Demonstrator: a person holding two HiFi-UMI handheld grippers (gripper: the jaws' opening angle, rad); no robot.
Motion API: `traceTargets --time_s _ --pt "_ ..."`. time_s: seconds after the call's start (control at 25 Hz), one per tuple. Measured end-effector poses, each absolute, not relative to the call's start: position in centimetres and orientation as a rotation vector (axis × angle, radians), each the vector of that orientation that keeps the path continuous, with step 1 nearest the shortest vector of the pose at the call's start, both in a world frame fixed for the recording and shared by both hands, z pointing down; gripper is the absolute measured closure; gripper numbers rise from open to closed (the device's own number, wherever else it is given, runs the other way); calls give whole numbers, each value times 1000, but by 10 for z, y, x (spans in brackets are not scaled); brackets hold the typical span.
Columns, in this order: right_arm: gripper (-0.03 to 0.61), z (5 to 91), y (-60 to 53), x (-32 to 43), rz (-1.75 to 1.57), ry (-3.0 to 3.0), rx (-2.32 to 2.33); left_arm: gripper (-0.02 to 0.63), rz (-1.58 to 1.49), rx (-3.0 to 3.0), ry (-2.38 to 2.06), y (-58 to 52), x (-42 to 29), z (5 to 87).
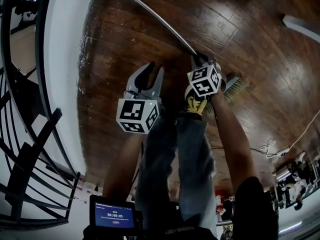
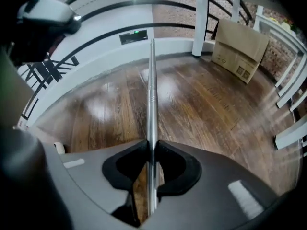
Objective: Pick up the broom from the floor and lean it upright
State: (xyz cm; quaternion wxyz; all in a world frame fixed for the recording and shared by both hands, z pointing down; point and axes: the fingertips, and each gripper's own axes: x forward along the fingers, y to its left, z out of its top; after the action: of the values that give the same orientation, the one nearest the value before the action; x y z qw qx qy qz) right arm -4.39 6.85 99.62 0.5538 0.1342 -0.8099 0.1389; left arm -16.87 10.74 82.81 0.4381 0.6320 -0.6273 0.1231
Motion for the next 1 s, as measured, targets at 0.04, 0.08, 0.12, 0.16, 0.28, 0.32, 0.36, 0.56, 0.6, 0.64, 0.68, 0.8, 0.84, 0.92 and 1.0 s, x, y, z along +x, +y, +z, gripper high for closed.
traceTargets --time_s 0.04,0.08,0.12,0.16,0.28,0.32,0.36,0.56,0.6,0.64,0.68,0.8,0.84,0.92,1.0 --pt "499 978 67 -41 333 -1944 327 490 315 1565 -1561 104 -169 819" --pt "499 957 66 -38 337 -1969 337 482 314 1564 -1566 100 -170 807" --pt "500 937 65 -35 338 -1991 345 471 302 1565 -1572 93 -171 793" --pt "500 918 65 -31 333 -2012 349 463 285 1571 -1574 83 -171 779" --pt "502 863 65 -25 307 -2064 353 427 244 1610 -1567 49 -165 732" --pt "502 847 66 -24 298 -2080 350 411 237 1628 -1577 39 -162 714" --pt "503 831 66 -23 289 -2097 344 400 231 1649 -1587 29 -157 696" --pt "502 760 60 -21 245 -2175 354 411 198 1770 -1607 -14 -129 615" --pt "502 746 55 -22 243 -2189 371 442 186 1792 -1612 -21 -125 598" --pt "502 732 48 -23 246 -2202 395 485 172 1813 -1612 -29 -121 581" --pt "502 718 40 -23 251 -2216 423 490 156 1835 -1606 -38 -116 564" --pt "502 671 15 -17 284 -2271 521 505 128 1923 -1579 -67 -94 509" --pt "502 655 8 -15 304 -2292 552 507 135 1959 -1572 -76 -85 490" --pt "502 626 -5 -11 356 -2332 613 511 175 2043 -1561 -94 -64 454" --pt "502 604 -24 -4 410 -2360 684 512 229 2138 -1535 -115 -39 428"
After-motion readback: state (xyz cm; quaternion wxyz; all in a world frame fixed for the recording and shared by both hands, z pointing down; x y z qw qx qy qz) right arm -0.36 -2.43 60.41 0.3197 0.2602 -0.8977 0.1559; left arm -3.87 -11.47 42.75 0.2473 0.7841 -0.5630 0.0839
